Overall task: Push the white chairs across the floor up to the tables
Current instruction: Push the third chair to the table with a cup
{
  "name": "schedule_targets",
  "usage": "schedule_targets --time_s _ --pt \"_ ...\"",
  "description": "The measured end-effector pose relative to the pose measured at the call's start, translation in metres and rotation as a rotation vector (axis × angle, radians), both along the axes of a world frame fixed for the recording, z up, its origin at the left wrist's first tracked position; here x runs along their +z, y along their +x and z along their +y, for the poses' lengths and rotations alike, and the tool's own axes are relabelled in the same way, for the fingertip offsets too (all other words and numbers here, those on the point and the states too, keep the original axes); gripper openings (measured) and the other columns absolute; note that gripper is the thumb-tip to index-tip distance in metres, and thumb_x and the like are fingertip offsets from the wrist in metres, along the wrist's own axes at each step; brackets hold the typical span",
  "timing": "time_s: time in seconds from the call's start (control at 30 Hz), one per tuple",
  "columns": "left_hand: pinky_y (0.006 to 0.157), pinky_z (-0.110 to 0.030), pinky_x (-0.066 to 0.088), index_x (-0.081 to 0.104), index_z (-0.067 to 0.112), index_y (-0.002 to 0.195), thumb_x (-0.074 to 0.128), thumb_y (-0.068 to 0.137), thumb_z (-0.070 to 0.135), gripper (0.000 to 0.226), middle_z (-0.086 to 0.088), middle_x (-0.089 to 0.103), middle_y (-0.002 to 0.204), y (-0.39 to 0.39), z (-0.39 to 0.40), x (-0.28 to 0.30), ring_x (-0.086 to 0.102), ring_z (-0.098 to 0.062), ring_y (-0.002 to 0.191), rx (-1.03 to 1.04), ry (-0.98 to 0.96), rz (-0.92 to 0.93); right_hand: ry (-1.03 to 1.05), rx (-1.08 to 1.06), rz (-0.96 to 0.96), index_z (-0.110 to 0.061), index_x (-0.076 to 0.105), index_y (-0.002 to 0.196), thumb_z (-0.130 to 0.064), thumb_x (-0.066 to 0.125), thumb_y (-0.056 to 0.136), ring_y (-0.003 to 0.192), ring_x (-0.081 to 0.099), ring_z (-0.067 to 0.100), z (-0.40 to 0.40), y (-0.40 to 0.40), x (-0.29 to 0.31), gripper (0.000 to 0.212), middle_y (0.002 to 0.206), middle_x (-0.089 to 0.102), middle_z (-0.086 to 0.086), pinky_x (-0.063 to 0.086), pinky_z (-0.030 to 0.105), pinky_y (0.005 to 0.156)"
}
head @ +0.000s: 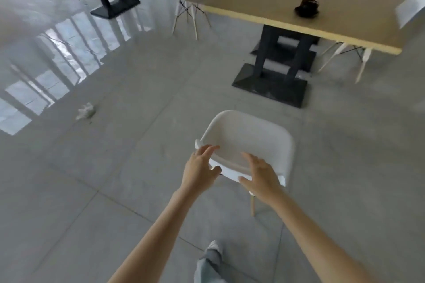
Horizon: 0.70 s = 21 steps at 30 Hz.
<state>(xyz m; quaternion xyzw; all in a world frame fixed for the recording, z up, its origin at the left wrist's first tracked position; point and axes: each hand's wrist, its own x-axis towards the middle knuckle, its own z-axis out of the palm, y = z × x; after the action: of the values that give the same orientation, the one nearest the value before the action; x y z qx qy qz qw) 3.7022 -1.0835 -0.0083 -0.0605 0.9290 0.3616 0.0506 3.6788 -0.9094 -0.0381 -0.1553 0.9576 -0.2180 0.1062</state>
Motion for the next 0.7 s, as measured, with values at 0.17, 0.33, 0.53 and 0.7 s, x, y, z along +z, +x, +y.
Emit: schedule_targets --time_s 0.17,0.33,0.53,0.7 --pt "0.121 -0.037 0.007 0.042 0.027 0.136 0.055 0.084 0.019 0.054 0.005 0.038 0.148 -0.039 0.000 -0.025 0.016 -0.017 0.145 -0.354 -0.379 -0.125 0.078 -0.042 0.004 -0.014 0.046 0.132 -0.027 0.056 0.087 0.103 0.063 0.031 -0.011 -0.009 -0.020 0.048 0.118 0.066 0.007 0.046 0.034 0.086" --pt "0.121 -0.041 0.006 0.055 0.024 0.121 0.047 0.090 0.017 0.032 0.005 0.061 0.125 -0.053 0.002 -0.046 0.037 -0.016 0.135 -0.537 -0.518 -0.146 0.102 -0.059 0.154 -0.015 0.066 0.084 -0.022 0.074 0.066 0.052 0.065 0.023 -0.019 -0.004 -0.032 0.020 0.062 0.070 -0.001 0.049 0.030 0.052" --pt "0.093 -0.032 0.041 0.062 0.019 0.100 0.046 0.081 0.005 0.028 -0.002 0.071 0.101 -0.069 0.002 -0.056 0.064 -0.025 0.098 -0.690 -0.568 -0.088 0.185 -0.129 0.128 -0.016 0.067 0.074 -0.014 0.076 0.060 0.046 0.062 0.024 -0.025 -0.006 -0.035 0.017 0.053 0.066 -0.001 0.045 0.029 0.048" --pt "0.087 -0.035 0.046 0.059 0.020 0.110 0.046 0.082 0.003 0.035 -0.003 0.071 0.101 -0.071 -0.002 -0.062 0.065 -0.029 0.094 -0.754 -0.549 -0.044 0.190 -0.119 0.071 -0.011 0.063 0.105 -0.012 0.054 0.084 0.083 0.065 0.032 -0.029 -0.008 -0.034 0.023 0.090 0.072 0.010 0.043 0.037 0.073"
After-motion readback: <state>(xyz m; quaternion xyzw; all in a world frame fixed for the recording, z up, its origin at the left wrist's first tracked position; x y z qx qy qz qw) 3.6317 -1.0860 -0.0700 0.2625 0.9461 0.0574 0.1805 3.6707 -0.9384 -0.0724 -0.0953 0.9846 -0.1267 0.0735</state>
